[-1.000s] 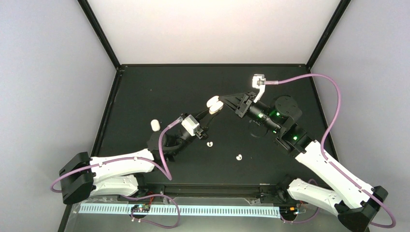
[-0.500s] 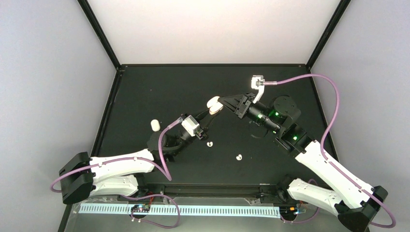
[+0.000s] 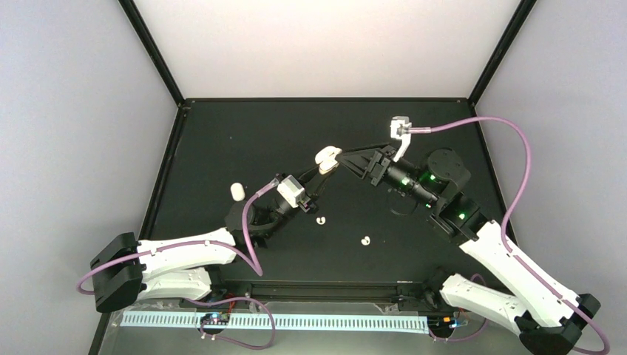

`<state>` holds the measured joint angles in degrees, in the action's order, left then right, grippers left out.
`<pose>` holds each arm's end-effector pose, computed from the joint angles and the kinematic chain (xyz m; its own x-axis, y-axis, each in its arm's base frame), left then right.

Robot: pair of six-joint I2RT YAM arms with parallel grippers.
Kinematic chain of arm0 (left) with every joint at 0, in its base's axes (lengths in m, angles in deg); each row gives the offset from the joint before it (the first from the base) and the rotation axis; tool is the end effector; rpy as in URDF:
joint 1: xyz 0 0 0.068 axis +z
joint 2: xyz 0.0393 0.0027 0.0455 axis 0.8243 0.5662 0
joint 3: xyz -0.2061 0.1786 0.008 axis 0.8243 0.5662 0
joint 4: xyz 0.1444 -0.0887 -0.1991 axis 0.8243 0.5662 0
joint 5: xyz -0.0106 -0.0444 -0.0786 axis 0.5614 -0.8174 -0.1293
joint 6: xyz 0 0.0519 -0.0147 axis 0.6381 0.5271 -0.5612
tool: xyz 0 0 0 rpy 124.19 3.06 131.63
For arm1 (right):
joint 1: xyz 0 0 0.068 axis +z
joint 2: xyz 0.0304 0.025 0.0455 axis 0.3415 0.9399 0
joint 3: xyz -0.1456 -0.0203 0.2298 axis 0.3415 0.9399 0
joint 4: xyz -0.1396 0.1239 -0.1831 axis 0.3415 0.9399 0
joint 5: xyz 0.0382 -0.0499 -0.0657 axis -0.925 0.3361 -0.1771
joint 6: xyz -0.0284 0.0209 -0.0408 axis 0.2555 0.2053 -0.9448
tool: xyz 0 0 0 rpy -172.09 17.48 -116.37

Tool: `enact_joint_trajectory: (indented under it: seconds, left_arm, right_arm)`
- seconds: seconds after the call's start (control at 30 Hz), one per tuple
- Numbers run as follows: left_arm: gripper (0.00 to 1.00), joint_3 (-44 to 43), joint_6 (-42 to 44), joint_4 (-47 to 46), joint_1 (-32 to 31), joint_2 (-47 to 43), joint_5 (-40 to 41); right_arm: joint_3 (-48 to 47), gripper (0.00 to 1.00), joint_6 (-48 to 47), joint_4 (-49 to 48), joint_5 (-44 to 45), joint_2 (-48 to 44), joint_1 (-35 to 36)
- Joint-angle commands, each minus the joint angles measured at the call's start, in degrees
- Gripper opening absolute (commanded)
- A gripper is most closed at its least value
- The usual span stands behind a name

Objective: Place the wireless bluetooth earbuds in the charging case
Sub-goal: Place the earbud in the charging case.

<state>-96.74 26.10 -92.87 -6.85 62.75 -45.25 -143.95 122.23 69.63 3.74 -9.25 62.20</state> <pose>0.1175 -0.2105 0.3268 0.4073 -0.2856 -0.8675 0.7248 0.6789 0.1168 0.1435 0.1407 0.4117 -0.5023 0.4144 -0.7589 -0.6454 0.4043 0.6480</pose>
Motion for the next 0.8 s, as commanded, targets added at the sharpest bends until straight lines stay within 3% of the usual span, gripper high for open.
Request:
enact_joint_trajectory:
  seconds: [0.0, 0.17, 0.3, 0.43, 0.77]
  left_arm:
    - [0.01, -0.71, -0.44, -1.76, -0.47, -1.63, 0.79]
    - [0.02, 1.36, -2.76, -0.49, -0.47, -4.92, -1.7]
    - [0.02, 2.72, -5.78, 4.1, -0.39, -9.09, -14.06]
    - [0.02, 2.02, -9.56, 8.66, -0.38, -11.29, -23.3]
    - [0.01, 3.02, -10.6, 9.41, -0.39, -12.83, -23.31]
  right_arm:
    - [-3.1, 0.59, -2.53, 3.65, -1.31, -2.3, -0.01]
    - [-5.87, 0.61, -9.28, 11.26, 4.65, -4.58, -0.01]
    - [-9.14, 0.61, -16.81, 20.43, 9.2, -3.97, 0.04]
    - [-13.3, 0.61, -22.14, 27.22, 5.96, -0.87, -0.01]
    - [-14.37, 0.61, -24.73, 30.59, -1.71, 0.21, 0.04]
